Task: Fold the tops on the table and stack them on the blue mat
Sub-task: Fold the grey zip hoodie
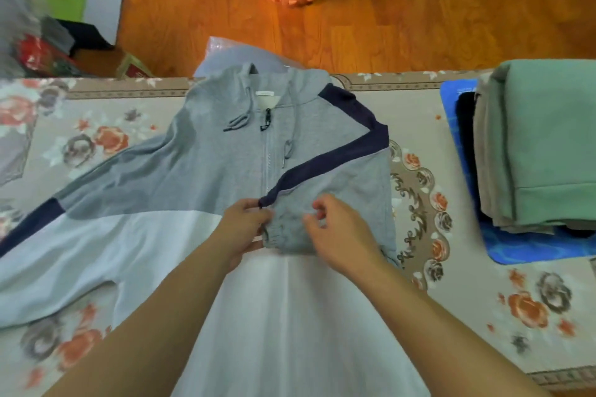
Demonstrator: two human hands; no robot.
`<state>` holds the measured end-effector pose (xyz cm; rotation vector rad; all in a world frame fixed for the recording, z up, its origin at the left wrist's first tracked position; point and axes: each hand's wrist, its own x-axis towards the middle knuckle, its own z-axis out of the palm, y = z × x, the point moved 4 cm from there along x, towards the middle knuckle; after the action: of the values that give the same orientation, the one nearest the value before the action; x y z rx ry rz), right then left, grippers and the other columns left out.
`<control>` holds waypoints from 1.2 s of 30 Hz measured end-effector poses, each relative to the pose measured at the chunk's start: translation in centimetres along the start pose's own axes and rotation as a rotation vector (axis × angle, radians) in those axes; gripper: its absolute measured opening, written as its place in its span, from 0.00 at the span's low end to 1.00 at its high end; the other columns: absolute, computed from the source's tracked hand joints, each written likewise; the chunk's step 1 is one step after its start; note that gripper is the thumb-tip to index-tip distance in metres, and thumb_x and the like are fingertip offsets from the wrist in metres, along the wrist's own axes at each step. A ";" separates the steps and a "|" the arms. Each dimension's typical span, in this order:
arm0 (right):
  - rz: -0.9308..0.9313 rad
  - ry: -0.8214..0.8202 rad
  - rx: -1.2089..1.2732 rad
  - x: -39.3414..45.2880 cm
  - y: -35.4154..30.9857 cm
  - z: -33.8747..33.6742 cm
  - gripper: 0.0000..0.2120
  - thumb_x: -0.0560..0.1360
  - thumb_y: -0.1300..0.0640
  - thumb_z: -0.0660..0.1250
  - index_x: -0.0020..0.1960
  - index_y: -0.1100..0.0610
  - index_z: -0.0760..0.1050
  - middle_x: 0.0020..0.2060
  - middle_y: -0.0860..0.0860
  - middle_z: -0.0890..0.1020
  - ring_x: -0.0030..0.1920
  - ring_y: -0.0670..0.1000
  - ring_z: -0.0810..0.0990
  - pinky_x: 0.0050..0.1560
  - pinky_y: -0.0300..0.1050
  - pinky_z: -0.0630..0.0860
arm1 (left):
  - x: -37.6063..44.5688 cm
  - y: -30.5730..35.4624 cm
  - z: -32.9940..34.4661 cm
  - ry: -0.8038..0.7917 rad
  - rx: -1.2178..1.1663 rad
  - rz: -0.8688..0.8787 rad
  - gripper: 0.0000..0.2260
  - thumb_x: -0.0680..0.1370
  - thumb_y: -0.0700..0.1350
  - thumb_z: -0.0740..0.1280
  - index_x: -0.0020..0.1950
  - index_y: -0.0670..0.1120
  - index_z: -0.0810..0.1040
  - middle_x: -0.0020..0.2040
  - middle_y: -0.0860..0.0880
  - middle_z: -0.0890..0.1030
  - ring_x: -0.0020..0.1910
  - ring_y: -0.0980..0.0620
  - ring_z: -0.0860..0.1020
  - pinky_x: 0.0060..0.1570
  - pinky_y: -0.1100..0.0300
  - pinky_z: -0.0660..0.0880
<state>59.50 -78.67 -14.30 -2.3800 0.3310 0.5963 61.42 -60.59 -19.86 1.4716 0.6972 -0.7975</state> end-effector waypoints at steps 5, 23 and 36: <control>-0.042 -0.238 -0.398 1.8 5.9 -0.2 0.40 0.76 0.44 0.70 0.80 0.48 0.53 0.78 0.52 0.55 0.75 0.56 0.60 0.72 0.52 0.66 | 1.8 -1.2 0.2 0.096 0.089 -0.012 0.09 0.77 0.39 0.69 0.57 0.44 0.78 0.55 0.37 0.83 0.52 0.39 0.84 0.54 0.36 0.80; 0.664 0.922 0.077 -4.3 22.0 -22.0 0.18 0.78 0.57 0.69 0.66 0.59 0.72 0.60 0.60 0.75 0.58 0.63 0.76 0.55 0.56 0.73 | 5.5 1.2 6.3 -0.059 1.209 0.488 0.29 0.80 0.53 0.62 0.81 0.52 0.62 0.81 0.43 0.59 0.78 0.41 0.56 0.77 0.46 0.57; 0.001 0.081 -1.176 5.1 20.1 -13.1 0.24 0.73 0.59 0.51 0.64 0.64 0.75 0.63 0.64 0.73 0.67 0.67 0.67 0.75 0.62 0.56 | 6.7 0.7 4.9 0.091 1.380 0.661 0.30 0.76 0.60 0.54 0.73 0.51 0.75 0.74 0.39 0.70 0.69 0.33 0.68 0.65 0.35 0.71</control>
<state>60.58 -102.80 -18.67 -3.5219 -0.0307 0.8375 65.53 -65.79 -24.91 2.7506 -0.4746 -0.6592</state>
